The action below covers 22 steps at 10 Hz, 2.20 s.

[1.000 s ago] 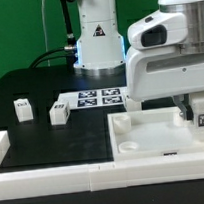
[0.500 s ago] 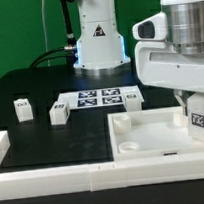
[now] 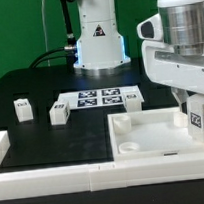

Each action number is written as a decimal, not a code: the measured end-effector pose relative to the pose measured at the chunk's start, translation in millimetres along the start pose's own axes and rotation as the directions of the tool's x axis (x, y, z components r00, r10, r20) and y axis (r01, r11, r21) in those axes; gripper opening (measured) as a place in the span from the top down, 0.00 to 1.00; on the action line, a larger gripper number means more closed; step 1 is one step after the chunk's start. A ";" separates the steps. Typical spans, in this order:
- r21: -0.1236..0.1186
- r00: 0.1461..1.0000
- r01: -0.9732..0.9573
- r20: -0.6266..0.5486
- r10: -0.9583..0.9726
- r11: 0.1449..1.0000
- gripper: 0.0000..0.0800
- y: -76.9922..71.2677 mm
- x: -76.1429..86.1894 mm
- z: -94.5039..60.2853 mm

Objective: Assemble one leg

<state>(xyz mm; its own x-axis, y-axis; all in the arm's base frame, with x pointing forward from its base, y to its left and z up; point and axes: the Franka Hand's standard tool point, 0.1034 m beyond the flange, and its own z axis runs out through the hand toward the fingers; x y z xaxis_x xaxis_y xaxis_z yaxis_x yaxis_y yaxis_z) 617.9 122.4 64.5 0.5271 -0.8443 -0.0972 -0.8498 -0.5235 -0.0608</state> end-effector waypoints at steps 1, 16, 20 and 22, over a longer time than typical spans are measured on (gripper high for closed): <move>0.001 1.000 0.011 0.001 -0.011 1.000 0.27 0.1 0.2 0.0; -0.064 0.215 0.975 0.025 -0.976 0.213 0.64 -3.8 2.7 -1.5; -0.043 0.589 0.807 -0.024 -0.808 0.590 0.64 -3.7 9.9 -1.6; -0.020 0.806 0.591 -0.033 -0.591 0.807 0.64 -3.4 10.8 -1.4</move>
Offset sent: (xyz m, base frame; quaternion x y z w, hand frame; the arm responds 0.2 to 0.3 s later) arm -0.0055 0.0156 0.0116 -0.0159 0.0115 -0.3826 0.9237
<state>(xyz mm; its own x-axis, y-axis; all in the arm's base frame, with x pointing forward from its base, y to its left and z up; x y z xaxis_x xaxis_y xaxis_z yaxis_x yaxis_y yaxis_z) 626.4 114.9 65.0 0.9271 -0.3747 -0.0091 -0.3740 -0.9234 -0.0865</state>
